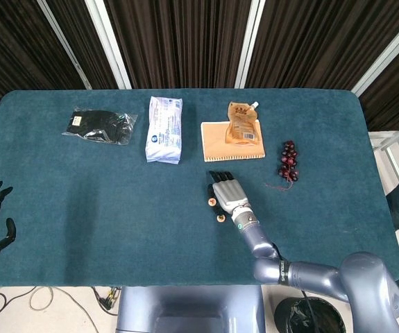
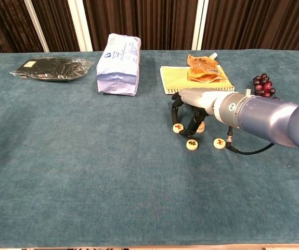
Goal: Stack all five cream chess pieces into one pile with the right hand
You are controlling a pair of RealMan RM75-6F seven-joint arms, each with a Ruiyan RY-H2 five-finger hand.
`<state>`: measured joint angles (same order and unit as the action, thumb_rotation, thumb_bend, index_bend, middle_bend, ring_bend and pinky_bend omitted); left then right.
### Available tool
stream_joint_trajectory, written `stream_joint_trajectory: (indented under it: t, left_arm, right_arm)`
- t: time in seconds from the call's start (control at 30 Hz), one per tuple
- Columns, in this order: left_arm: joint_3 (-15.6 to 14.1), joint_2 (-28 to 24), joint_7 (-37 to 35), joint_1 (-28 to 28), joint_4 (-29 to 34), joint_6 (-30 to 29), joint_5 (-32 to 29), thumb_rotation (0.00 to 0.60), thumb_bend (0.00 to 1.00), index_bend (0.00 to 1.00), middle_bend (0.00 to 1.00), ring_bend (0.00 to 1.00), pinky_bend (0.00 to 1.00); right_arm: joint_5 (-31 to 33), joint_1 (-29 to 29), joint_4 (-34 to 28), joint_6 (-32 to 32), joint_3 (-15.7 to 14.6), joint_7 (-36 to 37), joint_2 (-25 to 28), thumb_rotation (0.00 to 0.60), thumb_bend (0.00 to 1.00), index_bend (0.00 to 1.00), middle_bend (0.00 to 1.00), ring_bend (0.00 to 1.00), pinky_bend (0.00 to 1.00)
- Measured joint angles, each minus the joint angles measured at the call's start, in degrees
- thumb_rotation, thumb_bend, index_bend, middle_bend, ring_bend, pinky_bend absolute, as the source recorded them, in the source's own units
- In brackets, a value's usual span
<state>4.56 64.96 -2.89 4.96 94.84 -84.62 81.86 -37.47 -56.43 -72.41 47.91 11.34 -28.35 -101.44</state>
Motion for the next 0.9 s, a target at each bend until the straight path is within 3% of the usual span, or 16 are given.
stream_joint_trajectory:
  t: [0.9]
  left_arm:
    - [-0.1,-0.1,0.3,0.0,0.1,0.2,-0.1,0.600,0.62,0.13,0.00,0.00,0.00]
  right_arm:
    - [-1.3,0.7,1.4,-0.5,0.7,0.7,-1.2,0.600,0.41,0.49,0.00,0.00,0.00]
